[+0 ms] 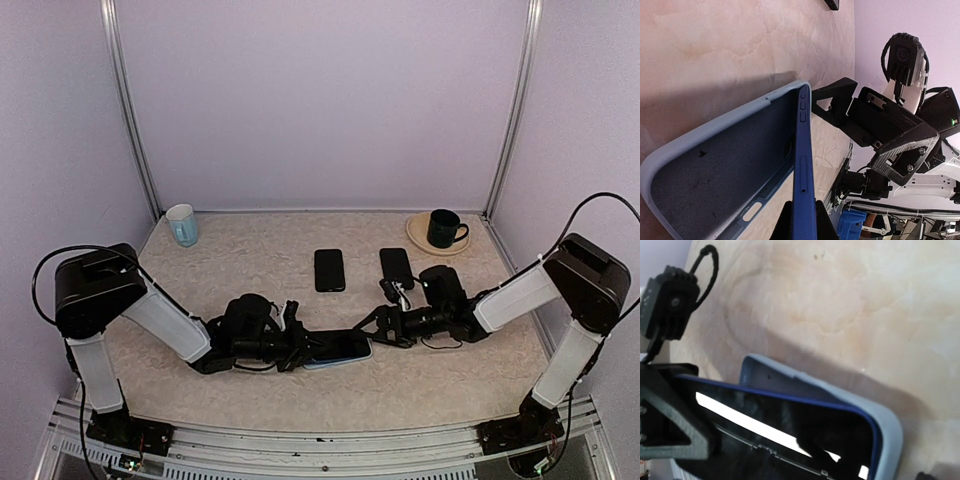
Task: Put the phone into the phone case
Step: Install the phone on the phone case.
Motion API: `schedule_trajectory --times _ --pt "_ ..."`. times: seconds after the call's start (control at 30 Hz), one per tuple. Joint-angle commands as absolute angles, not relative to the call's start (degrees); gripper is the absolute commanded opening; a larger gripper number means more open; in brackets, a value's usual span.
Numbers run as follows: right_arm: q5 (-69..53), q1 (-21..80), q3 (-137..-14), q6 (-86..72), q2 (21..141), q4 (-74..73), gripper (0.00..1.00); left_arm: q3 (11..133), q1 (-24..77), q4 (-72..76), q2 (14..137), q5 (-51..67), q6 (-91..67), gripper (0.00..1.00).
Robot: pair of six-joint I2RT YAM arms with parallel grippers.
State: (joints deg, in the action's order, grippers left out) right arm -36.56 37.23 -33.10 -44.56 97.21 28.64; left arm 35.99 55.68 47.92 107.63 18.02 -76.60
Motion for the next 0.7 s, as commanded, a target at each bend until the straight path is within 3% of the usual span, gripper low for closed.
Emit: schedule_trajectory --times 0.0,0.67 --pt "-37.2 38.3 -36.2 -43.9 99.9 27.6 1.0 36.0 55.6 45.3 108.0 22.2 -75.4 0.0" --pt "-36.6 42.1 -38.2 -44.8 102.4 28.1 1.0 35.8 54.6 43.8 111.0 24.1 -78.7 0.0"
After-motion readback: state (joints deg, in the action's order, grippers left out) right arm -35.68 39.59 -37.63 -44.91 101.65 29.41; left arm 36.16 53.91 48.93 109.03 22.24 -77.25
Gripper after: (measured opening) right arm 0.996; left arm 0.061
